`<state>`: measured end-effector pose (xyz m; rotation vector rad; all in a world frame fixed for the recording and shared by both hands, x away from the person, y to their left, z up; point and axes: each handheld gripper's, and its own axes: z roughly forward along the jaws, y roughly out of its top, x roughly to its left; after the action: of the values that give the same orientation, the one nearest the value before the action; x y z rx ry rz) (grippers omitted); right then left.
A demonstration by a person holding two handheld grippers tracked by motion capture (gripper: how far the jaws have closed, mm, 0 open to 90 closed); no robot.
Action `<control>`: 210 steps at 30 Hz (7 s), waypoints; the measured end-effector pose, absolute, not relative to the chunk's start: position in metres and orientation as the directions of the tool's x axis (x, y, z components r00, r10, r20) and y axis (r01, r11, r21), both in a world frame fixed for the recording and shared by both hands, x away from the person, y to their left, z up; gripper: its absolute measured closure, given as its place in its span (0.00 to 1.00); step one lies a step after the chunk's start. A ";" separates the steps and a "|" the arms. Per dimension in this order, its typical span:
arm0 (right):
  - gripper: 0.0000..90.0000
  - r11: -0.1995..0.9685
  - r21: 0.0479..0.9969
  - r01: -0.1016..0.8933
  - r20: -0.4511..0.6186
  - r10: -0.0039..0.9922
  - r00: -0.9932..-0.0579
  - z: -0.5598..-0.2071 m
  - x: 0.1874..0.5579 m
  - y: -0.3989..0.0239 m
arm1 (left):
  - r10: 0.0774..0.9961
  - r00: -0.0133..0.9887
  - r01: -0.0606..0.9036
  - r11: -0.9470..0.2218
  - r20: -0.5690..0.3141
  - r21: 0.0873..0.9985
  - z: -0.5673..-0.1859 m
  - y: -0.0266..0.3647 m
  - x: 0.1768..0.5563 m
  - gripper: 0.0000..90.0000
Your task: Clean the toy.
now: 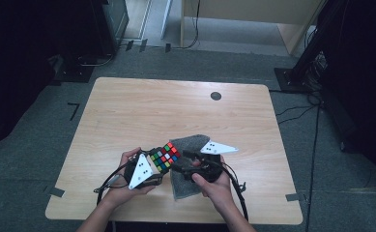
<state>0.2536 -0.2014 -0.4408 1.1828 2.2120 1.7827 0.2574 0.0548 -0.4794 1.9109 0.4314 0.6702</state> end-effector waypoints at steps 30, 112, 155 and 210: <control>0.82 0.453 0.736 0.503 -0.062 0.786 -0.616 -0.513 0.276 -0.195 | 0.588 0.809 0.198 -0.276 0.002 0.941 -0.470 0.075 0.272 0.37; 0.86 0.137 0.930 0.340 0.172 0.655 -0.736 -0.429 0.233 -0.193 | 0.471 0.877 0.100 -0.378 0.098 0.920 -0.464 0.053 0.253 0.38; 0.84 0.020 0.896 0.443 0.375 0.501 -0.780 -0.456 0.252 -0.209 | 0.488 0.871 0.164 -0.177 -0.058 0.971 -0.456 0.078 0.264 0.37; 0.81 0.153 0.848 0.508 0.082 0.908 -0.412 -0.486 0.278 -0.261 | 0.839 0.542 0.559 -0.324 -0.042 0.763 -0.503 0.079 0.311 0.37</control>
<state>0.2784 -0.2613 -0.4856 1.3447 1.9845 1.1768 0.3110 0.0792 -0.5026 2.0242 1.1274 0.4716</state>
